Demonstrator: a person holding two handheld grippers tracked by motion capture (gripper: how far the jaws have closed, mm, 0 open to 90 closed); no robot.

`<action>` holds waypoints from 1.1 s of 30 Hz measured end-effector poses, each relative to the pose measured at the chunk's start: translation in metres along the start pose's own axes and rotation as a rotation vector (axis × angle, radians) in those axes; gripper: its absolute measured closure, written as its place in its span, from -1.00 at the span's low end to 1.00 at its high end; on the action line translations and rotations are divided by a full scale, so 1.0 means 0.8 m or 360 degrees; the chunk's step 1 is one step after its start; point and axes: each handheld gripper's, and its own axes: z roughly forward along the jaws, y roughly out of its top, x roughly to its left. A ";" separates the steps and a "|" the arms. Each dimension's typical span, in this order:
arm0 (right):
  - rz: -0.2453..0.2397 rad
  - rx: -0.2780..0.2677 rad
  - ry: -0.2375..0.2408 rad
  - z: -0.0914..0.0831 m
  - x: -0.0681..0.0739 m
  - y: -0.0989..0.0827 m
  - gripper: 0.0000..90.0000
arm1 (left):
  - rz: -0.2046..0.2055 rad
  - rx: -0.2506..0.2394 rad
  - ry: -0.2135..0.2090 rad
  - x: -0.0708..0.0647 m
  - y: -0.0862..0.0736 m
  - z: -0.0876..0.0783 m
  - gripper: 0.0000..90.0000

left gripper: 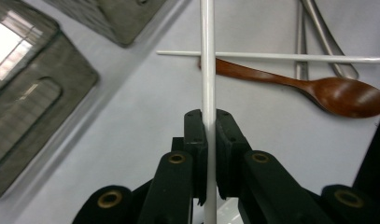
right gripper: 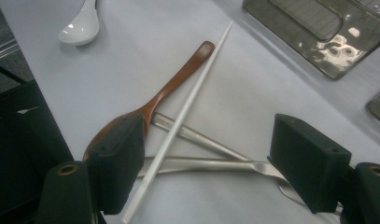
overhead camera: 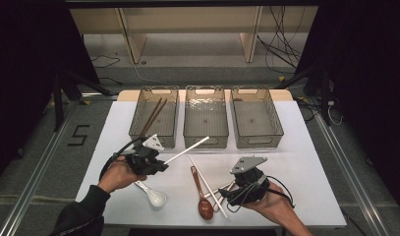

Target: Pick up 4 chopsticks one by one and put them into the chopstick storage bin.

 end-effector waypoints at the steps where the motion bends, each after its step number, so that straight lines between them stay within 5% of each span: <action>1: 0.0002 0.0003 0.0006 0.000 0.001 0.000 -0.40 | -0.0021 -0.0013 0.0013 0.003 0.000 -0.001 0.88; 21: 0.0047 0.0086 0.0021 0.016 0.000 -0.005 -0.41 | -0.0316 -0.0166 0.0202 0.073 0.015 -0.023 0.88; 33: 0.0055 0.0078 0.0025 0.015 -0.002 -0.005 -0.41 | -0.0415 -0.0167 0.0293 0.118 0.043 -0.020 0.88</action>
